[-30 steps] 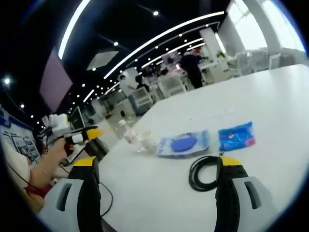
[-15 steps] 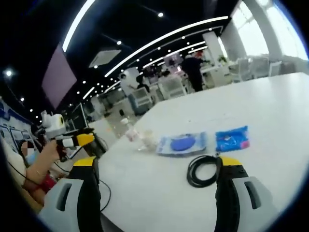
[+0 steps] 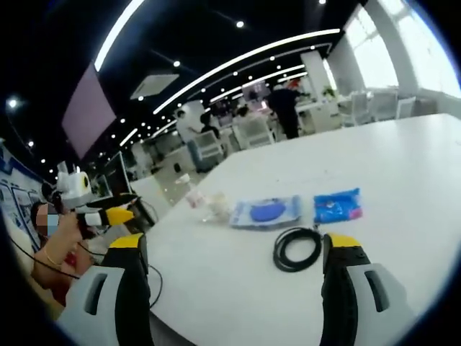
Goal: Arrange the tabletop items into an orderly group along one side of the table until the central work area is clear of visible clutter.
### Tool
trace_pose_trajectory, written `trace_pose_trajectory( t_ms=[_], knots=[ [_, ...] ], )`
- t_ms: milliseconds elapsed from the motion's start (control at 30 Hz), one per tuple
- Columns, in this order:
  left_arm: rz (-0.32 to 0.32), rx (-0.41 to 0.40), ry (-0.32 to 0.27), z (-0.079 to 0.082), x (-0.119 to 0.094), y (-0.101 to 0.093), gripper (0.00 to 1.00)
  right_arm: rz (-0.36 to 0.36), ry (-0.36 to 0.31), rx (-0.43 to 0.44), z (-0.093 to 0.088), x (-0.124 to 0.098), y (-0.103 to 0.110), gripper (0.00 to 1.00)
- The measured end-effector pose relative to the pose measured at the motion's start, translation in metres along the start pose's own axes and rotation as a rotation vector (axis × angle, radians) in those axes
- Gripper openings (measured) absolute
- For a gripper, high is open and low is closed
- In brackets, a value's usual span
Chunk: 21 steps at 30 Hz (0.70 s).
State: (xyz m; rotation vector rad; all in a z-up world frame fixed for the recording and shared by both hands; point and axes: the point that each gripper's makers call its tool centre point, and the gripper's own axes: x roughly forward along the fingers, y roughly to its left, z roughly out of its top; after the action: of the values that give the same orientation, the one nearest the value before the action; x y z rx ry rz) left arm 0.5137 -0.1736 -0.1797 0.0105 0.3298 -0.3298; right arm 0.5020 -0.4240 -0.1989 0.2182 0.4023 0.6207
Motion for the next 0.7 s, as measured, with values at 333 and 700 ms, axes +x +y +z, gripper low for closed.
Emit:
trace_pose_trajectory(
  t_ms=[333, 700],
  knots=[
    [-0.013, 0.004, 0.013, -0.009, -0.004, -0.008, 0.99, -0.033, 0.010, -0.028, -0.007, -0.011, -0.004, 1.00],
    [-0.005, -0.005, 0.035, -0.021, -0.009, -0.005, 0.99, -0.065, 0.023, -0.036, -0.013, -0.018, -0.011, 0.99]
  ],
)
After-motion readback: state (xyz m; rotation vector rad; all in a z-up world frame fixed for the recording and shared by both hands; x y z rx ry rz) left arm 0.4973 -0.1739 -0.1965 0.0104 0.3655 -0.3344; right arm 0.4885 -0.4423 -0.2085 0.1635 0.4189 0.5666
